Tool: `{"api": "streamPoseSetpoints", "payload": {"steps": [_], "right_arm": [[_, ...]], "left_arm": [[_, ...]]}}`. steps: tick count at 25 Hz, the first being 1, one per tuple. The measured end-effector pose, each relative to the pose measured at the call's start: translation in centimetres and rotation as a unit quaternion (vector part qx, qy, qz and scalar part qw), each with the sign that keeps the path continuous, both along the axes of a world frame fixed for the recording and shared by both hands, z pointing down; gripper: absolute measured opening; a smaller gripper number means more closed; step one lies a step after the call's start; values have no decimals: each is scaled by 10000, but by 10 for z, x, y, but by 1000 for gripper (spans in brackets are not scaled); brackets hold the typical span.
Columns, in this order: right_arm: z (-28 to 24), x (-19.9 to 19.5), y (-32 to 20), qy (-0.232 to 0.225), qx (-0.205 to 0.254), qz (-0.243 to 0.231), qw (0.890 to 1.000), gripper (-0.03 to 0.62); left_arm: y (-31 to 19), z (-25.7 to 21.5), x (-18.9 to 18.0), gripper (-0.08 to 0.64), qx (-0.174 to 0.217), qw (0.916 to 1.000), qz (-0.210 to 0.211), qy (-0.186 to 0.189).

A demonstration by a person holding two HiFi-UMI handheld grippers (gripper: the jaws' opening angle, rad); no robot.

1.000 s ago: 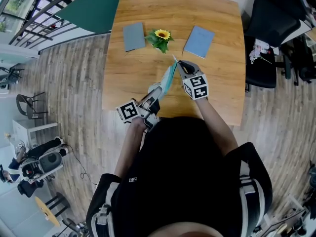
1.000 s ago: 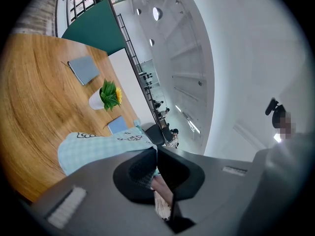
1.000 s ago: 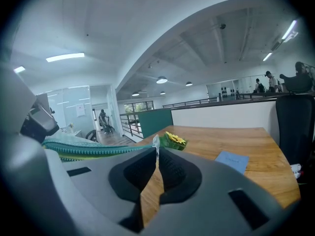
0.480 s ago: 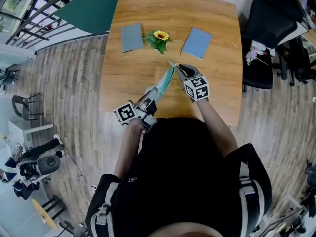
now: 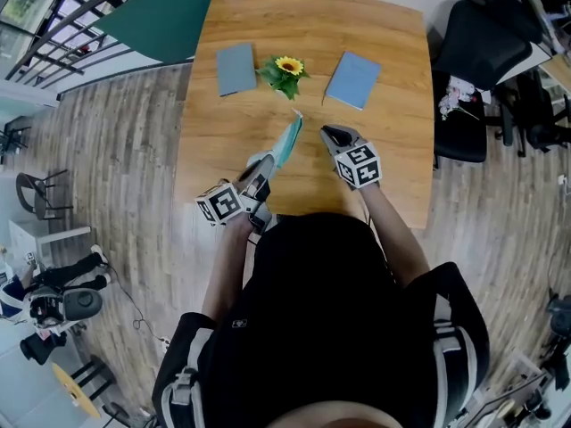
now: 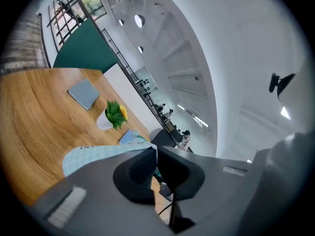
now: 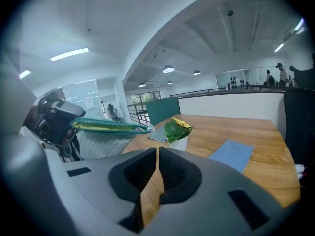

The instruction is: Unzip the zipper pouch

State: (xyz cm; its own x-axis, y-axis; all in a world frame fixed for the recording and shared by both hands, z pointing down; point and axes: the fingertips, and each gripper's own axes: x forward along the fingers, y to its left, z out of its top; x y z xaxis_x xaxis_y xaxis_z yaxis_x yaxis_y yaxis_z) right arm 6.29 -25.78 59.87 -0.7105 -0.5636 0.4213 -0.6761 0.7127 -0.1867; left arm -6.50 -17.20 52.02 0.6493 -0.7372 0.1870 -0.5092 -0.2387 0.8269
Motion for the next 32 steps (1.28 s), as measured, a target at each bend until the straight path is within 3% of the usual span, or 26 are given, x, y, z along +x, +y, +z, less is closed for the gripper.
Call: {"api": "streamPoseSetpoints", "payload": {"steps": [3, 8, 14, 19, 23, 32], "right_arm": [[4, 0, 9, 85, 12, -155, 9998, 21], [-1, 3, 17, 223, 267, -205, 9992, 17], [-10, 7, 26, 386, 496, -292, 9976, 15], [-12, 12, 32, 387, 476, -274, 9977, 15], [-7, 15, 38, 374, 396, -244, 9982, 17], [3, 17, 54, 482, 276, -119, 9984, 17]], "left_arm": [[-3, 0, -7, 3, 232, 9977, -43, -629], [-6, -1, -17, 3, 530, 9892, -48, -1364], [-10, -3, -24, 3, 851, 9731, 70, -2138], [-12, -7, -30, 3, 1162, 9540, 57, -2762], [-10, -5, -34, 3, 1210, 9492, 93, -2905], [-2, -1, -48, 3, 1167, 9529, 65, -2798]]}}
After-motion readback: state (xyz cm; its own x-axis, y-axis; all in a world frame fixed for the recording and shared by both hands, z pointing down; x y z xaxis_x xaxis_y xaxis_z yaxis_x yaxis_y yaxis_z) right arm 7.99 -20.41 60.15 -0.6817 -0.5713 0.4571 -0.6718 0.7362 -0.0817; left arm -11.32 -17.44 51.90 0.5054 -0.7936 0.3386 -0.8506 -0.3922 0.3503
